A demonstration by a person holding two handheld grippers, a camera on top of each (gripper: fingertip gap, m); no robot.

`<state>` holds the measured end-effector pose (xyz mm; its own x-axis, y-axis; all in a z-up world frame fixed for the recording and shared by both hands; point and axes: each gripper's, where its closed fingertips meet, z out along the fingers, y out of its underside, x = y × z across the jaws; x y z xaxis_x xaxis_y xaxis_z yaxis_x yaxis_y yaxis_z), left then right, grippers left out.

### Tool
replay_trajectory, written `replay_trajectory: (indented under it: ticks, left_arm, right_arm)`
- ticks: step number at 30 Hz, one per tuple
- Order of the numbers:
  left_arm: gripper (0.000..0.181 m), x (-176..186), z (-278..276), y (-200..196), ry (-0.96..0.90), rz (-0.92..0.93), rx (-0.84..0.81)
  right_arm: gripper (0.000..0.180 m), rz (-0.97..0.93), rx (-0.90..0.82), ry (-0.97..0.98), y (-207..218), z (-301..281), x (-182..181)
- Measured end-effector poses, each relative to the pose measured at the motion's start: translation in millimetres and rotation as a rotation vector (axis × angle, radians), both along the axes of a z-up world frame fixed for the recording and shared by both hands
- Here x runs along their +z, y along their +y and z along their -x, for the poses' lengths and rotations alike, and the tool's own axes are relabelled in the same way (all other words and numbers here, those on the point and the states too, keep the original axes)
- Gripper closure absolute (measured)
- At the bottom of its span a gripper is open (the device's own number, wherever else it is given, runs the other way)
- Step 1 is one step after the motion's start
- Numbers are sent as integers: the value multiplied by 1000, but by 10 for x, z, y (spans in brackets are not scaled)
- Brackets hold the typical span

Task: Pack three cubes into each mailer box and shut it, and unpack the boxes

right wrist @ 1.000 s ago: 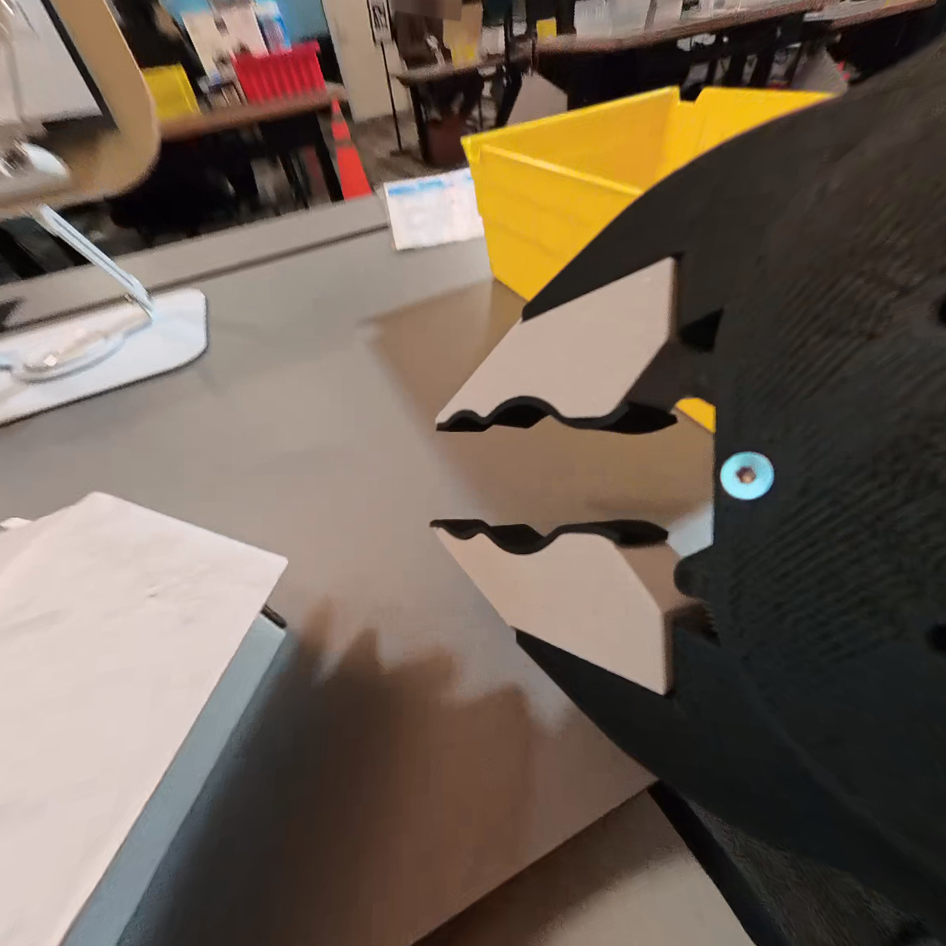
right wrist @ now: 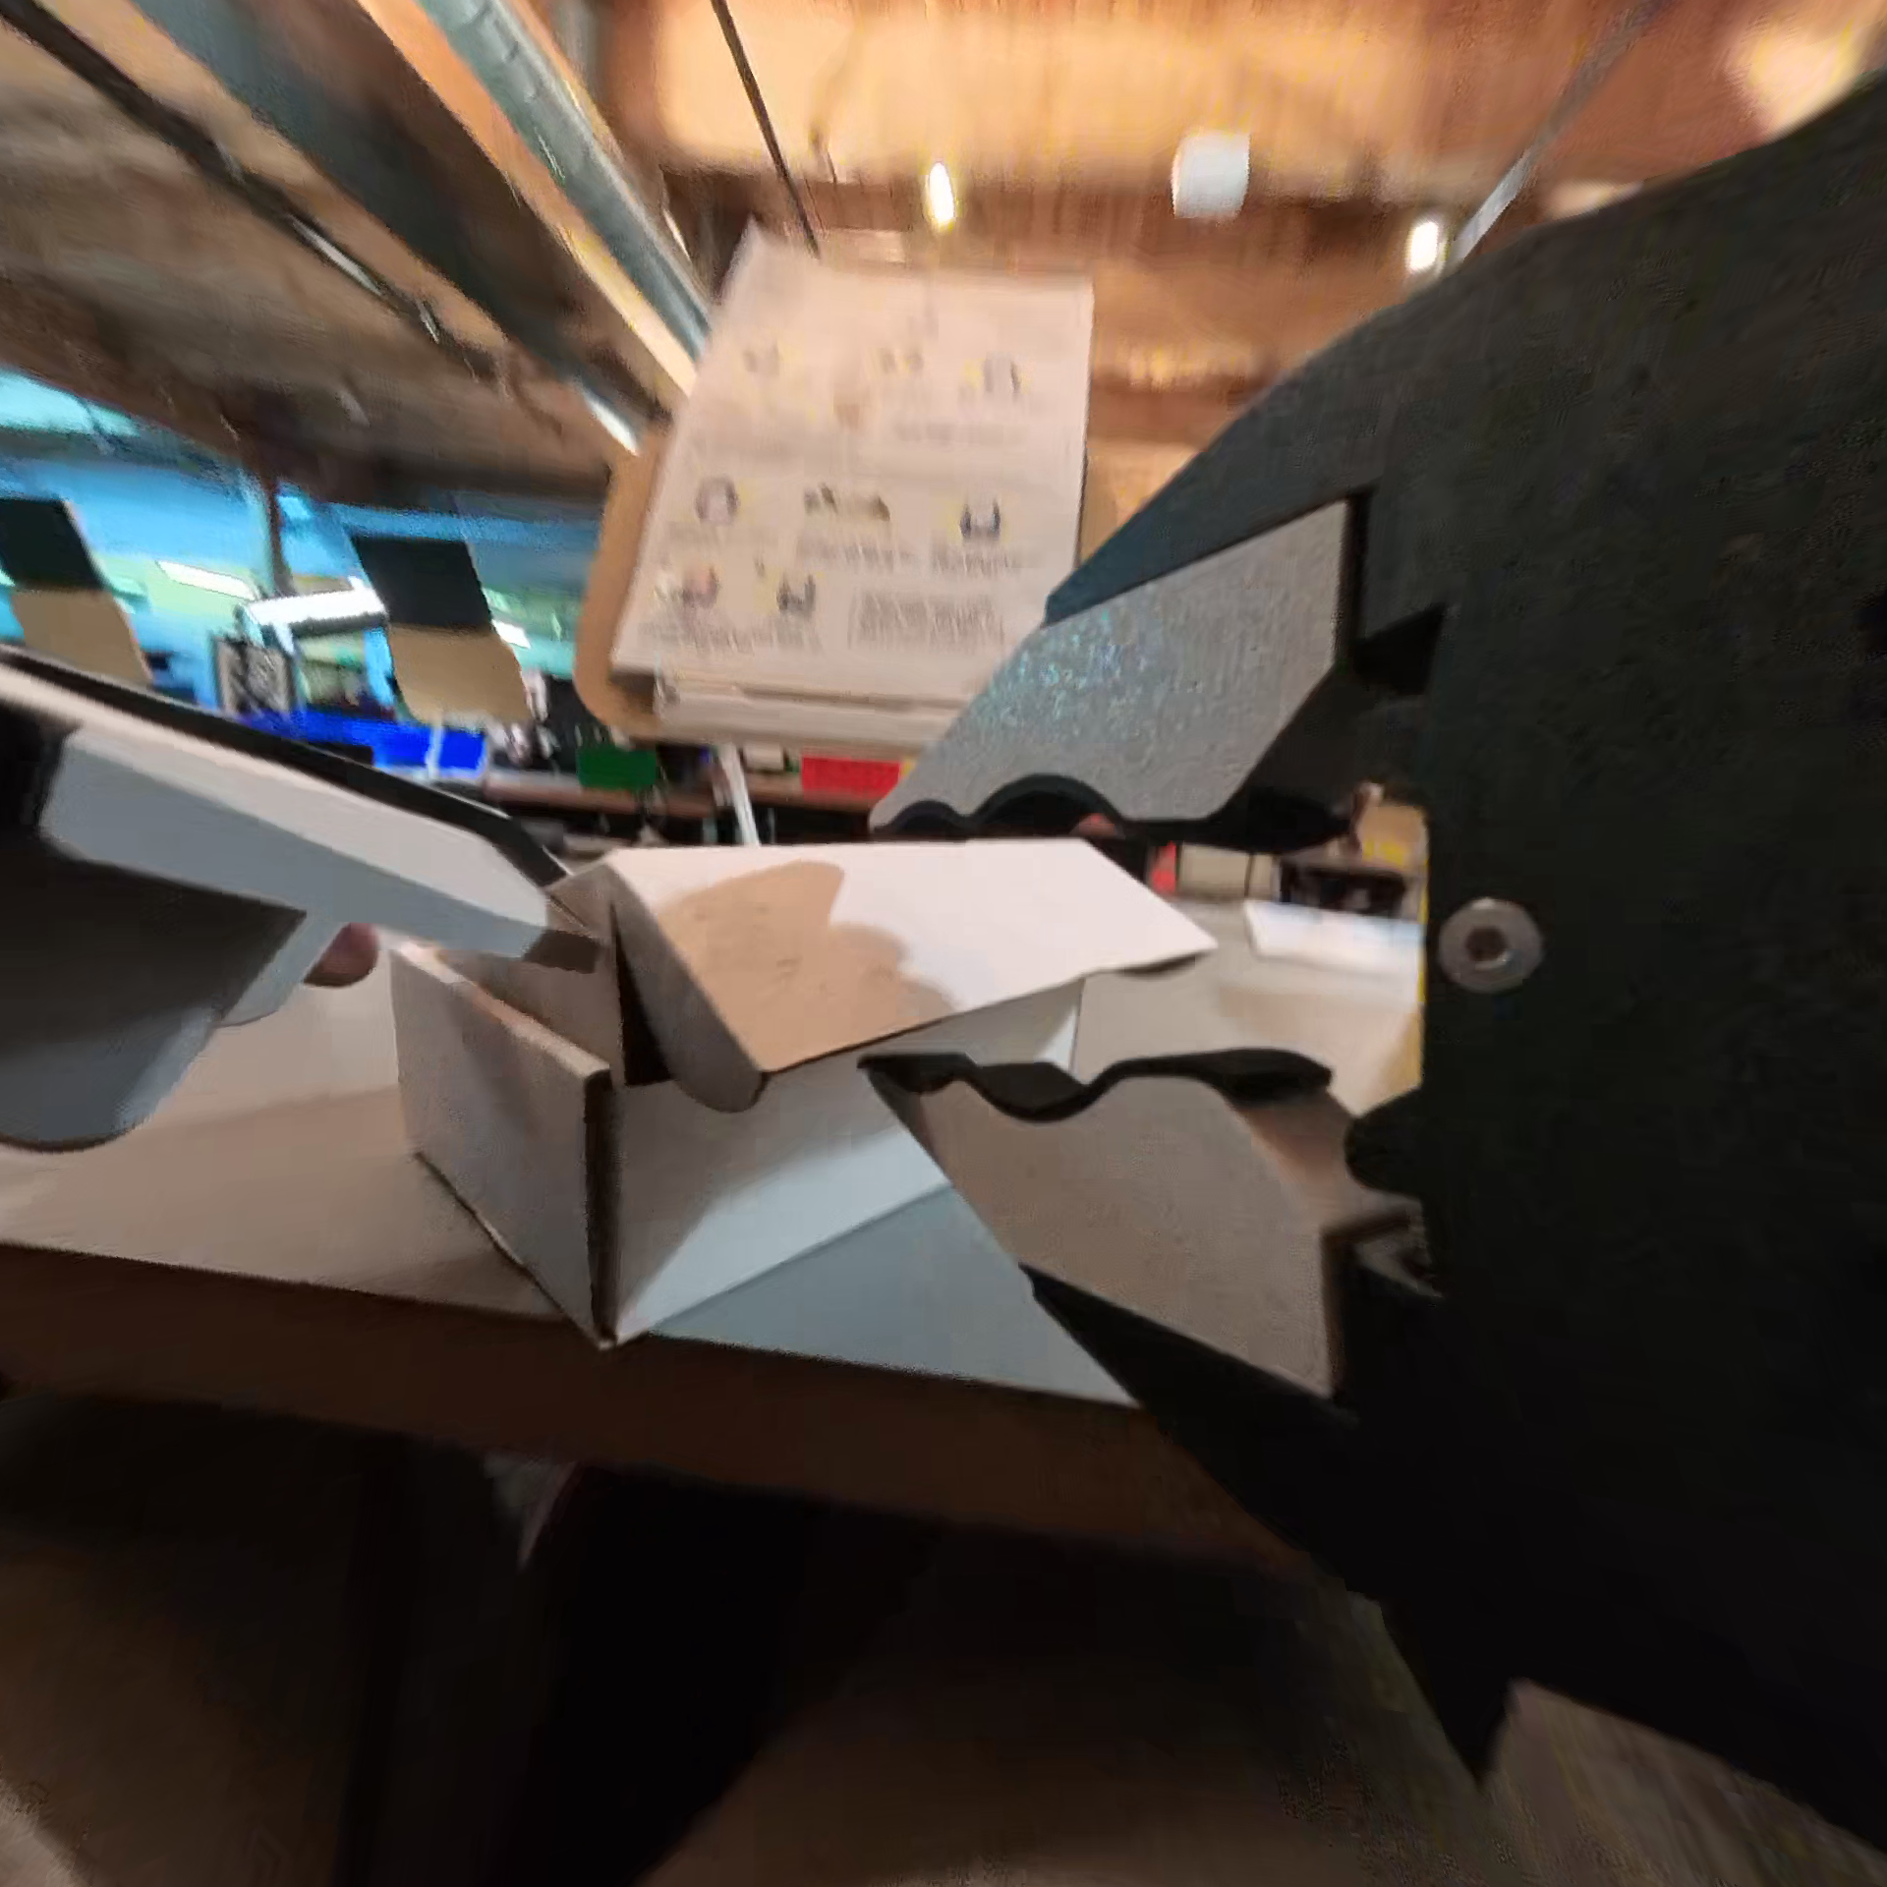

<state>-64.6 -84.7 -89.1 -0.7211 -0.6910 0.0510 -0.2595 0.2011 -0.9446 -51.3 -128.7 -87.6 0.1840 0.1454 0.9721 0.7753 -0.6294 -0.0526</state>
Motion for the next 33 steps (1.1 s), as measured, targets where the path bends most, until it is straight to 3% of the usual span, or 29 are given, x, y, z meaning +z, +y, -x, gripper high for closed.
replay_trajectory:
  ticks: [2,6,10,17,24,33]
  left_arm:
    - [126,-5,3,-4,-12,-16,2]
    - [127,10,-2,36,-6,-5,12]
    - [127,4,-2,34,-7,-9,12]
    - [127,-49,1,8,-4,-43,7]
    - [127,-56,-6,11,0,-39,11]
    - [127,-61,-10,-10,-4,-37,12]
  right_arm:
    - [156,-11,49,-80,67,66,31]
    - [176,-122,63,1,90,114,190]
    - [171,-161,59,141,81,116,210]
    - [157,-15,87,10,-6,108,-70]
    - [159,-100,71,87,-54,48,33]
    - [170,-71,42,-1,-138,-77,46]
